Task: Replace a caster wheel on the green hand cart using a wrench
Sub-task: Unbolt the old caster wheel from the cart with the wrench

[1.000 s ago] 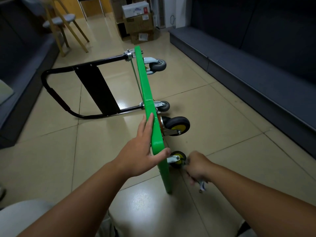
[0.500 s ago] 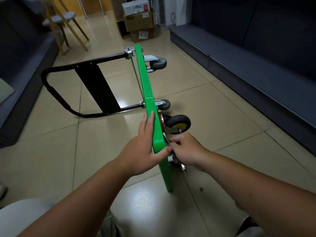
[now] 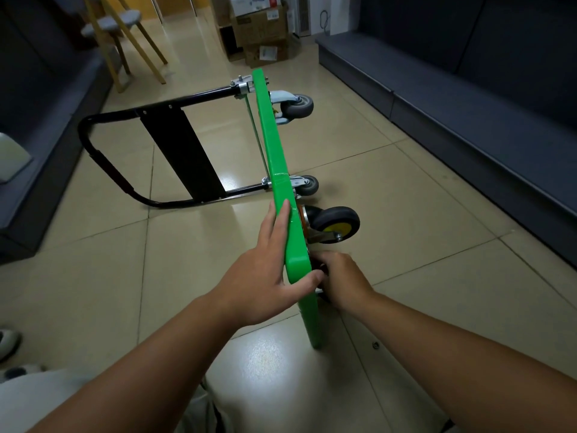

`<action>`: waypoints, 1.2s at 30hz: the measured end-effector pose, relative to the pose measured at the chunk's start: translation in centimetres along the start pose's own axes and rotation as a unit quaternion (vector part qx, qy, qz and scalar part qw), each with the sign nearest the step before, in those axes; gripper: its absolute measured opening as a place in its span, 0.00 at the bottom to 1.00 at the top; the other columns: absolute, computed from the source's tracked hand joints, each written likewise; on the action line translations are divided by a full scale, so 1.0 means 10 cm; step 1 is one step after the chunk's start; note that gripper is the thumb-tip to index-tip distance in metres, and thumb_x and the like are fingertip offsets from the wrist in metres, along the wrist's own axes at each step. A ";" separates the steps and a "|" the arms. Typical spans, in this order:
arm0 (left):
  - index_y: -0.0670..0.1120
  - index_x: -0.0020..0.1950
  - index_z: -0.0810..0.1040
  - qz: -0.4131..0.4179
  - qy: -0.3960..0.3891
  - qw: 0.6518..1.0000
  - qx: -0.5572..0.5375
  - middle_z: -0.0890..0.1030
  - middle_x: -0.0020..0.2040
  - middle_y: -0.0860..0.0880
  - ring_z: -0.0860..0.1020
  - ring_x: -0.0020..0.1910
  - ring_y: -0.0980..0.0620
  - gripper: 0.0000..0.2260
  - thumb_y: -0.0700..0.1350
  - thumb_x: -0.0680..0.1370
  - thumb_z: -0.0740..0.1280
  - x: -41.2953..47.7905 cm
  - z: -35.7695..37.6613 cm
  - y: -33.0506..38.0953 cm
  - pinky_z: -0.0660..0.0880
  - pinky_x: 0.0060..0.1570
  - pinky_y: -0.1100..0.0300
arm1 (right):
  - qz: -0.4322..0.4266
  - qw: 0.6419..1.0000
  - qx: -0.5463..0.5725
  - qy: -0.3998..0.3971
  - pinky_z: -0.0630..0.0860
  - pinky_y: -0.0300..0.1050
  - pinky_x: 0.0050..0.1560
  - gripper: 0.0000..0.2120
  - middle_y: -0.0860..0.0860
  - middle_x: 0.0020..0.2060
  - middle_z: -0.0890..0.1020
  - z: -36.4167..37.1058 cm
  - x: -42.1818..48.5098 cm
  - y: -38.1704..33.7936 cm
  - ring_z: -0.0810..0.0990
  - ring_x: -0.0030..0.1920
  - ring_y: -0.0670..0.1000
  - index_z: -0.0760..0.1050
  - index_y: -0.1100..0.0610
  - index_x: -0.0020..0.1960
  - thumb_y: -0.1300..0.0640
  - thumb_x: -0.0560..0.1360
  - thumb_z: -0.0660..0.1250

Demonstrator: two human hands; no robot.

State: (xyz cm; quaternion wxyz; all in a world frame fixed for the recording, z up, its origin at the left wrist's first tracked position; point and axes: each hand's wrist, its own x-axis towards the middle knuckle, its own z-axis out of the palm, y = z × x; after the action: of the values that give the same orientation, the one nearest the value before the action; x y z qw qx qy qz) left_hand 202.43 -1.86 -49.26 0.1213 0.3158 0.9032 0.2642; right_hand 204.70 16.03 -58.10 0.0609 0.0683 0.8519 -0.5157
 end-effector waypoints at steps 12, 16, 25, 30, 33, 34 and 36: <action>0.61 0.81 0.30 -0.008 0.000 1.000 -0.001 0.35 0.83 0.60 0.73 0.72 0.46 0.53 0.77 0.68 0.58 0.02 0.00 0.05 0.80 0.61 0.48 | 0.273 0.883 -0.346 -0.162 0.79 0.47 0.49 0.18 0.58 0.57 0.82 -0.33 -0.42 0.29 0.83 0.51 0.54 0.77 0.62 0.61 0.60 0.74 0.75; 0.60 0.81 0.31 -0.009 0.005 1.000 0.002 0.35 0.83 0.59 0.72 0.73 0.45 0.53 0.76 0.68 0.58 0.02 0.00 0.07 0.79 0.63 0.49 | 0.226 0.973 -0.047 -0.025 0.78 0.45 0.36 0.05 0.60 0.42 0.85 -0.36 -0.26 -0.12 0.81 0.32 0.52 0.80 0.63 0.50 0.62 0.79 0.66; 0.58 0.82 0.31 -0.009 0.012 1.000 0.004 0.36 0.84 0.58 0.73 0.72 0.47 0.52 0.73 0.71 0.61 0.00 0.00 0.06 0.79 0.62 0.50 | 0.148 0.987 0.059 -0.010 0.77 0.43 0.36 0.14 0.57 0.50 0.84 -0.42 -0.22 -0.61 0.81 0.35 0.49 0.79 0.57 0.66 0.63 0.81 0.65; 0.59 0.82 0.31 -0.012 0.009 1.000 -0.002 0.36 0.83 0.58 0.76 0.68 0.46 0.51 0.70 0.72 0.62 0.03 0.03 0.07 0.80 0.59 0.49 | 0.097 0.988 0.108 -0.049 0.82 0.41 0.45 0.11 0.49 0.48 0.87 -0.32 -0.28 -0.39 0.85 0.44 0.47 0.84 0.53 0.60 0.60 0.81 0.66; 0.58 0.82 0.31 -0.009 0.007 1.000 -0.010 0.35 0.83 0.59 0.77 0.67 0.46 0.51 0.69 0.73 0.63 0.03 0.03 0.05 0.81 0.58 0.50 | 0.056 0.991 0.111 -0.040 0.80 0.39 0.46 0.11 0.48 0.49 0.87 -0.22 -0.27 -0.19 0.85 0.47 0.45 0.83 0.54 0.61 0.60 0.81 0.67; 0.58 0.82 0.31 -0.008 0.006 1.000 -0.011 0.35 0.83 0.59 0.77 0.67 0.47 0.51 0.69 0.73 0.63 0.03 0.03 0.04 0.81 0.57 0.50 | 0.044 0.992 0.115 -0.038 0.80 0.38 0.47 0.11 0.48 0.50 0.87 -0.20 -0.26 -0.13 0.85 0.48 0.45 0.83 0.54 0.61 0.60 0.81 0.68; 0.58 0.82 0.31 -0.007 0.005 1.000 -0.013 0.35 0.83 0.59 0.77 0.66 0.47 0.51 0.69 0.73 0.63 0.03 0.03 0.04 0.82 0.56 0.51 | 0.016 0.994 0.101 -0.035 0.80 0.39 0.48 0.12 0.48 0.50 0.87 -0.18 -0.22 -0.02 0.85 0.49 0.45 0.83 0.53 0.62 0.61 0.80 0.68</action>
State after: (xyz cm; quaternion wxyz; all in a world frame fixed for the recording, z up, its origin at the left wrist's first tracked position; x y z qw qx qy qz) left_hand 202.50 -1.25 -49.34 0.1230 0.3068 0.9024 0.2765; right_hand 206.76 17.42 -56.69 0.0920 0.0693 0.7913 -0.6005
